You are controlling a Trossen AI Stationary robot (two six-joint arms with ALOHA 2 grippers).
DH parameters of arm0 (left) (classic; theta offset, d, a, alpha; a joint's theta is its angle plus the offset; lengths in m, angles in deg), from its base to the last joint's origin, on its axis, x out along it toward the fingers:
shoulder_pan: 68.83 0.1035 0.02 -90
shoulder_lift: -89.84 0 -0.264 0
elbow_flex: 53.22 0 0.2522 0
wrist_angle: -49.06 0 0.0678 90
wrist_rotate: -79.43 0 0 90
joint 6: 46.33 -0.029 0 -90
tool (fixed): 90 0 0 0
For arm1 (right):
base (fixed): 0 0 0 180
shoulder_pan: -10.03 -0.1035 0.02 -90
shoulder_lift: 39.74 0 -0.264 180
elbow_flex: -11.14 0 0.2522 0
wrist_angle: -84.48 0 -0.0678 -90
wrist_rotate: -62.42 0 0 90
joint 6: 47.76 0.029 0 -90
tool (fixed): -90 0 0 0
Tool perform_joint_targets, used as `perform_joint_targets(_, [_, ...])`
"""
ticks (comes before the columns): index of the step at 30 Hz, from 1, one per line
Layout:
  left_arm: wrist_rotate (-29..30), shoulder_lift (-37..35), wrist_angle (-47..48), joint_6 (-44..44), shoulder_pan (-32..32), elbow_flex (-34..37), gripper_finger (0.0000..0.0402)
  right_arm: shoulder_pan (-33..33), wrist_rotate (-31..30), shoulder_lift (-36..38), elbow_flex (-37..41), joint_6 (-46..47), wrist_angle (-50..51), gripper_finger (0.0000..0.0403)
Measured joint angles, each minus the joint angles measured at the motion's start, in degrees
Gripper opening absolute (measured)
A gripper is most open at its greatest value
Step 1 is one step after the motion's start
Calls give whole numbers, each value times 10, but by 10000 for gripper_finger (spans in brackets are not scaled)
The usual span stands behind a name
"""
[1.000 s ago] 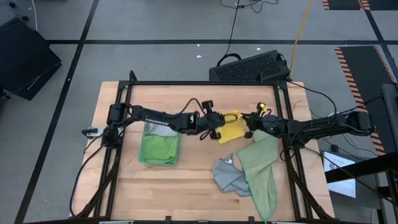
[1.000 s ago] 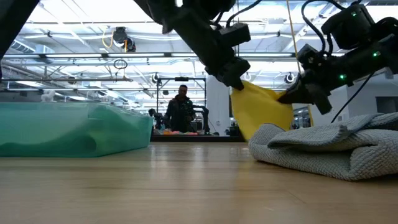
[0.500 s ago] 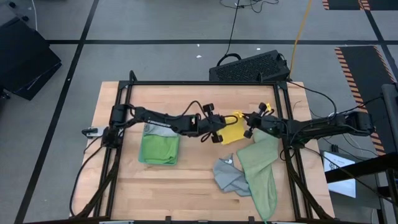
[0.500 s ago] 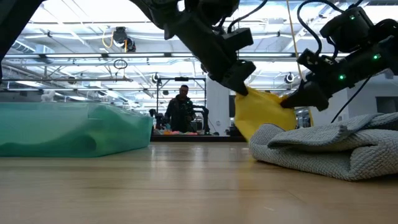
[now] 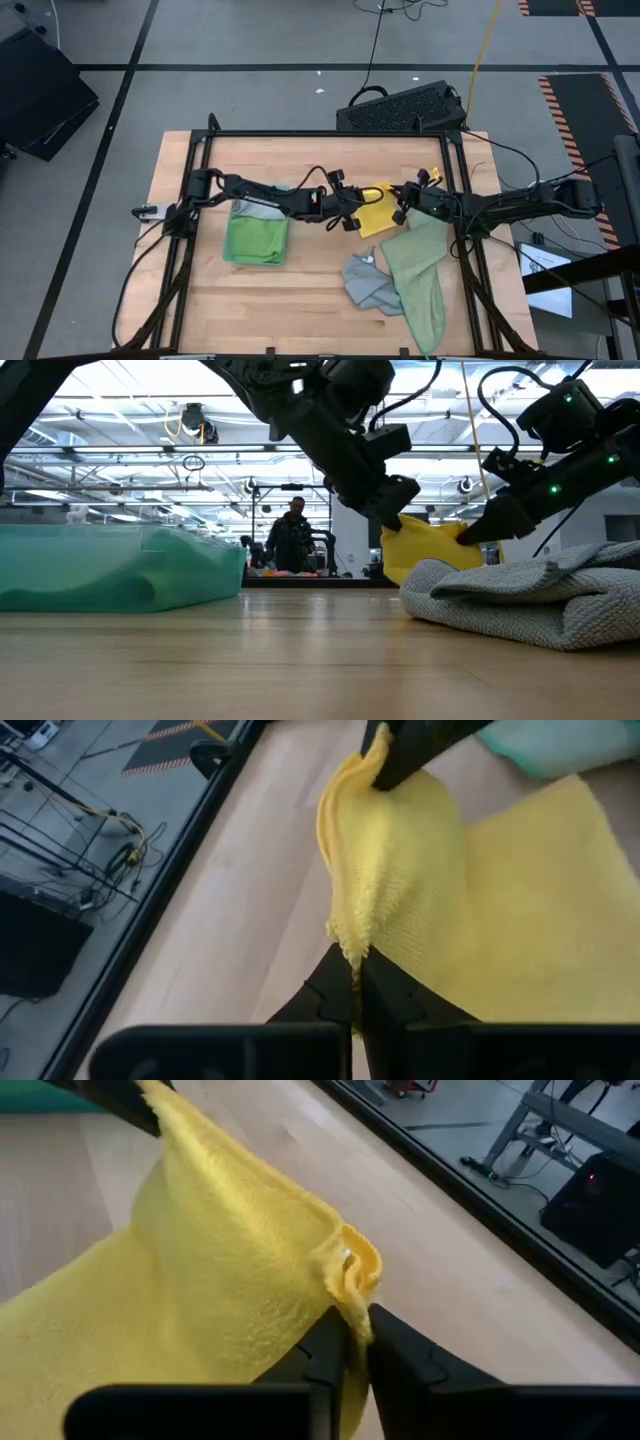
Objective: Fold microfiber towels
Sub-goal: Fold the yellow microfiber cloth
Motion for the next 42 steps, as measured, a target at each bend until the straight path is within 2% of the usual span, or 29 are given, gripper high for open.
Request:
perform_joint_targets(3, [-8, 0, -11, -1, 0, 0, 8, 0, 0, 6, 0, 36, 11, 56])
perform_joint_targets(9, [-28, 0, -13, -9, -8, 0, 5, 0, 28, 44, 0, 199, 86, 115])
perform_joint_targets(15, [-36, 0, -11, -12, -12, 0, 4, 0, 48, 76, 0, 280, 114, 179])
perform_joint_targets(18, [-44, 0, -10, -9, -14, 0, 7, 0, 70, 112, 0, 303, 124, 193])
perform_joint_targets(26, [-41, 0, -10, -10, -14, 0, 8, 0, 154, 188, 0, 452, 295, 174])
perform_joint_targets(31, [-39, 0, -9, -12, -14, 0, 4, 0, 173, 207, 0, 476, 401, 159])
perform_joint_targets(33, [-39, 0, -9, -10, -14, 0, 5, -1, 199, 211, 0, 454, 375, 153])
perform_joint_targets(37, [-39, 0, -9, -10, -14, 0, 10, -11, 255, 210, -1, 422, 257, 133])
perform_joint_targets(39, [-39, 0, -8, -9, -14, 0, 5, -20, 249, 203, -1, 425, 223, 118])
perform_joint_targets(42, [-39, 0, -8, 1, -13, 0, 7, -31, 195, 185, -1, 442, 220, 90])
